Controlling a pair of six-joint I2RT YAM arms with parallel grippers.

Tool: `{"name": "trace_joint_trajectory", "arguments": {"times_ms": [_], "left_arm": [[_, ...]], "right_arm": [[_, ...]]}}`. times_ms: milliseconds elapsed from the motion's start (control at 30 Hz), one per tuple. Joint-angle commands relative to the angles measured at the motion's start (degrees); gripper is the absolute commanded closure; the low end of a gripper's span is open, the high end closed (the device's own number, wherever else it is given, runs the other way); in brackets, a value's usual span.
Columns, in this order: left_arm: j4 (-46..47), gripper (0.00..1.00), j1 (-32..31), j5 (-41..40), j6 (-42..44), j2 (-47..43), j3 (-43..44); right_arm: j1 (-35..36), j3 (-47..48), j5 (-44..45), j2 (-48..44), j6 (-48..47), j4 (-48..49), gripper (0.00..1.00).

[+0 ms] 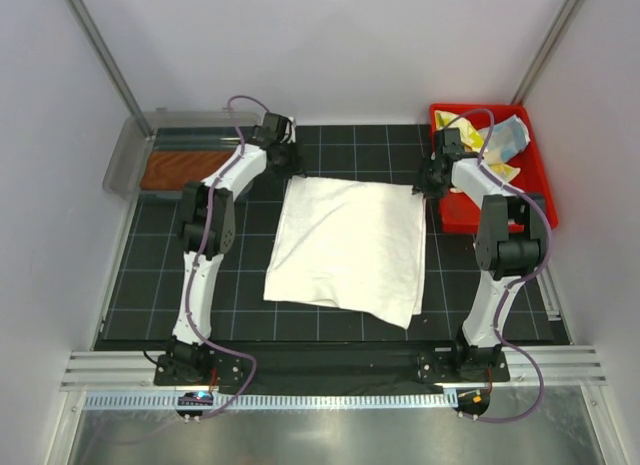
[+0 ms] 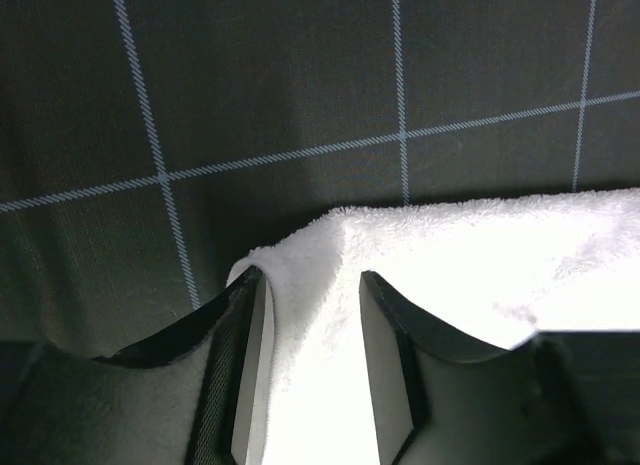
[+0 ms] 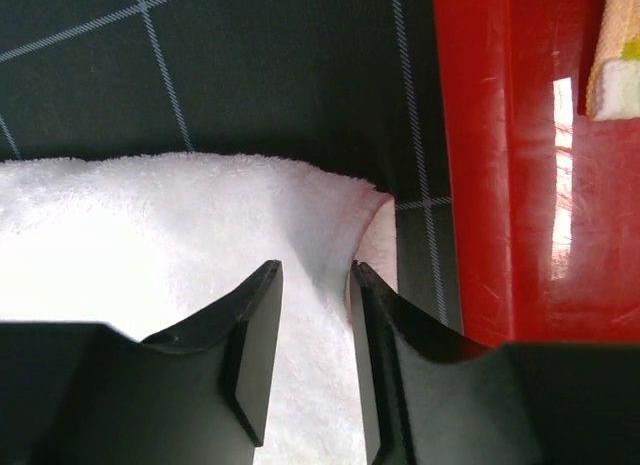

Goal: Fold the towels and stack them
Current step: Fold the towel

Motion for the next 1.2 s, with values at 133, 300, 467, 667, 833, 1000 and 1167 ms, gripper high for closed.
{"name": "trace_joint_trajectory", "arguments": {"times_ms": [133, 300, 467, 667, 833, 1000, 1167], "left_arm": [[0.48, 1.00, 0.79, -4.97, 0.67, 0.03, 2.12], [-1.19, 1.00, 2.63, -8.51, -1.18, 0.20, 2.12], [-1.28, 1.00, 3.86, -8.59, -1.71, 0.12, 1.60], [-1.02, 1.00, 4.13, -9.55, -2.85, 0.47, 1.95], [-1.02, 1.00, 4.66, -12.02, -2.76, 0.64, 2.30], [-1.19, 1.00, 5.27, -10.79, -2.15, 1.70, 3.70], [-0.75, 1.00, 5.19, -8.70, -1.45, 3.28, 5.02]], "right_arm": [[-0.01, 2.36, -1.98, 0.01, -1.18, 5.61, 0.99], [-1.59, 1.57, -3.44, -2.45, -1.01, 10.70, 0.99], [-2.21, 0.60, -8.47, -3.51, -2.23, 16.84, 0.99], [-2.65, 5.33, -10.14, 1.31, -3.73, 16.97, 0.99], [-5.64, 8.59, -11.89, 4.66, -2.77, 18.18, 0.99], [-8.80, 11.68, -29.76, 9.84, 6.79, 28.35, 0.99], [-10.30, 13.87, -36.07, 16.26, 14.90, 40.41, 0.99]]}}
